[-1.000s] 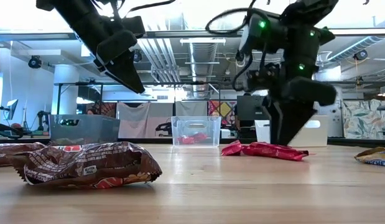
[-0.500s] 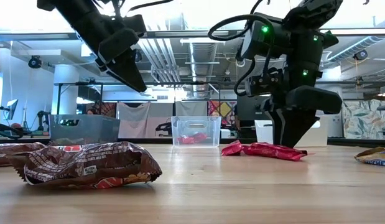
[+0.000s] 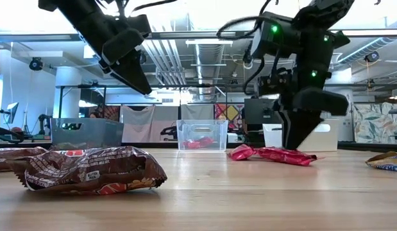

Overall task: Sort candy by brand, put in halloween buckets
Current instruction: Put the red chocolate bar into the transparent bin

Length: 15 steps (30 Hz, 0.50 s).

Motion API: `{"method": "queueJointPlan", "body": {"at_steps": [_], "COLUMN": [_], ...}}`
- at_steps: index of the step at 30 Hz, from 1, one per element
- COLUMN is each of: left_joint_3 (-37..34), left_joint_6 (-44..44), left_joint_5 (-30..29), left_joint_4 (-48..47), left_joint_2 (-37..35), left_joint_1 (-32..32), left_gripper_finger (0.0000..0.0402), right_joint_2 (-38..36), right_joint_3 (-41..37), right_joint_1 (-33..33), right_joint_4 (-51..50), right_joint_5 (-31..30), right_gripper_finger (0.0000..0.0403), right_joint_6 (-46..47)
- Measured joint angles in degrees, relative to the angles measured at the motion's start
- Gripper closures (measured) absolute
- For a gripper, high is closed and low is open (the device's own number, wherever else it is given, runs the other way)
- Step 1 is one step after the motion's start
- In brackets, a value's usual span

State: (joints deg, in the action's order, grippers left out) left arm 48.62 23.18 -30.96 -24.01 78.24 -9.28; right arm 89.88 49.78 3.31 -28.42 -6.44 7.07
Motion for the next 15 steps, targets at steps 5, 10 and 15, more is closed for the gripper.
{"method": "queueJointPlan", "body": {"at_steps": [5,10,15], "left_joint_3": [0.00,0.00,0.45], "left_joint_6": [0.00,-1.07,-1.68], "left_joint_5": [-0.01,-0.73,-1.27], "left_joint_4": [0.35,1.01,-0.46], "left_joint_2": [0.00,0.00,-1.03], "left_joint_1": [-0.01,-0.02,-0.37], "left_gripper_finger": [0.0239,0.0239,0.0239], "right_joint_2": [-2.78,-4.47,-4.18], "right_joint_3": [0.15,2.15,6.23], "right_joint_1": [0.00,-0.88,-4.90], "right_joint_4": [0.92,4.99,10.67], "right_joint_5": [-1.78,-9.45,-17.44], "right_gripper_finger": [0.0339,0.0339,0.0339], "right_joint_6": [1.07,1.19,-1.59]}}
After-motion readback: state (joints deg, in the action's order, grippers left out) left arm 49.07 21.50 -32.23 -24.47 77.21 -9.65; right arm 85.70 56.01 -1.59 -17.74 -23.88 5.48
